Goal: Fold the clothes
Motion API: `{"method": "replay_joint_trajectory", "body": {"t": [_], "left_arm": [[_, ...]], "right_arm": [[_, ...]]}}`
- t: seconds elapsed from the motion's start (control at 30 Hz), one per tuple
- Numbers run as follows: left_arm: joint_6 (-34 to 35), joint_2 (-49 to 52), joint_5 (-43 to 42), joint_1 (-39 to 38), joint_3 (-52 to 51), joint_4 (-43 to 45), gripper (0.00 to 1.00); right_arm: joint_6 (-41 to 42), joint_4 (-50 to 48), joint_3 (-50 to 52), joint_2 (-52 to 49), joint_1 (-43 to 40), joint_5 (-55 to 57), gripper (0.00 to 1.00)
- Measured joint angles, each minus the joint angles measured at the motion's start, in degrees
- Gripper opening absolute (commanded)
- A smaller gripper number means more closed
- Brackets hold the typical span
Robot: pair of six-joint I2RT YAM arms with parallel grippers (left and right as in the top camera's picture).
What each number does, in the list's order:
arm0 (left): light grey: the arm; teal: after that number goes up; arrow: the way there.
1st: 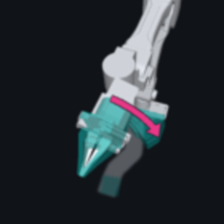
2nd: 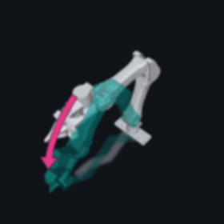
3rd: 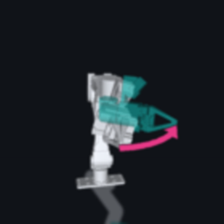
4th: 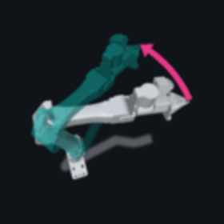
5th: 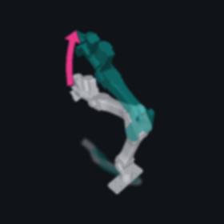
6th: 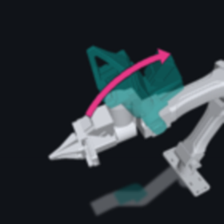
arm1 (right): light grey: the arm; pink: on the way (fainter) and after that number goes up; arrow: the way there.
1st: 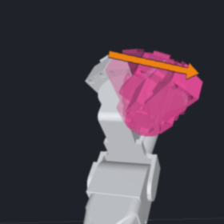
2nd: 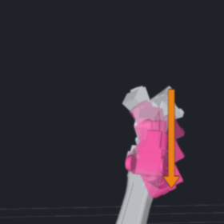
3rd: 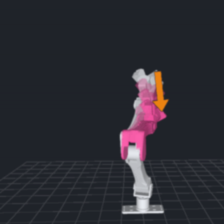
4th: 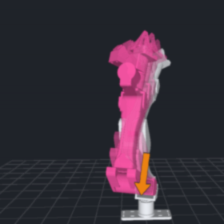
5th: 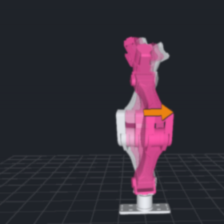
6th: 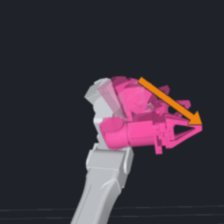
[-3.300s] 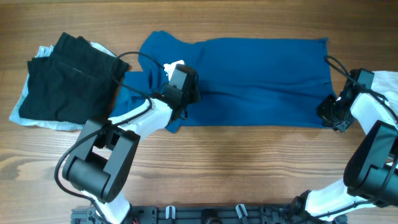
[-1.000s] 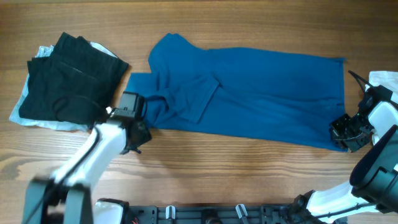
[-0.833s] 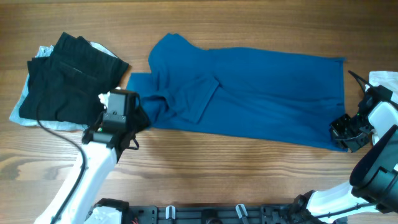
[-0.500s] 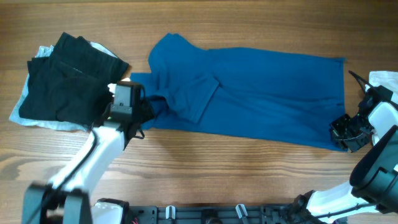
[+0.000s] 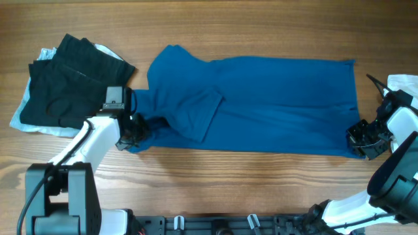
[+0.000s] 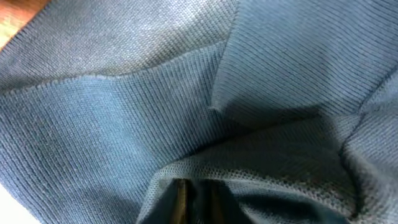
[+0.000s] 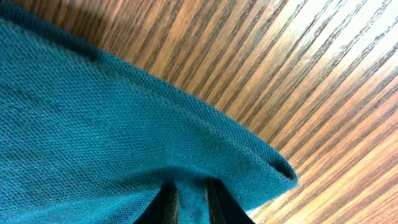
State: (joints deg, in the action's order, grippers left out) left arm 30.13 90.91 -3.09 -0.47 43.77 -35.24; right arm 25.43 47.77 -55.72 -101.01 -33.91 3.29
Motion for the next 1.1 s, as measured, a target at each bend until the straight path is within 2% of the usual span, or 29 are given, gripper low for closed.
{"method": "replay_joint_trajectory", "body": {"t": [0.1, 0.57, 0.87, 1.07, 1.1], "left_arm": [[0.7, 0.0, -1.8, 1.1, 0.1, -2.3, 0.04], [2.8, -0.1, -3.1, 1.8, 0.2, -4.2, 0.04], [3.2, -0.1, -9.2, 4.2, -0.5, -9.1, 0.04], [3.6, -0.5, -10.1, 4.2, -0.7, -10.9, 0.04], [3.3, -1.0, -10.1, 4.2, -0.9, -12.2, 0.04]], "right_arm": [[-0.1, 0.0, 0.0, 0.0, 0.0, 0.0, 0.17], [0.3, -0.3, 0.0, 0.1, -1.2, -0.5, 0.16], [0.3, -0.9, 0.0, 0.4, -2.2, -0.4, 0.17], [-1.1, -2.0, 0.2, 2.5, -3.0, -2.3, 0.22], [-1.6, -1.8, 0.2, 3.8, -3.1, -3.1, 0.26]]}}
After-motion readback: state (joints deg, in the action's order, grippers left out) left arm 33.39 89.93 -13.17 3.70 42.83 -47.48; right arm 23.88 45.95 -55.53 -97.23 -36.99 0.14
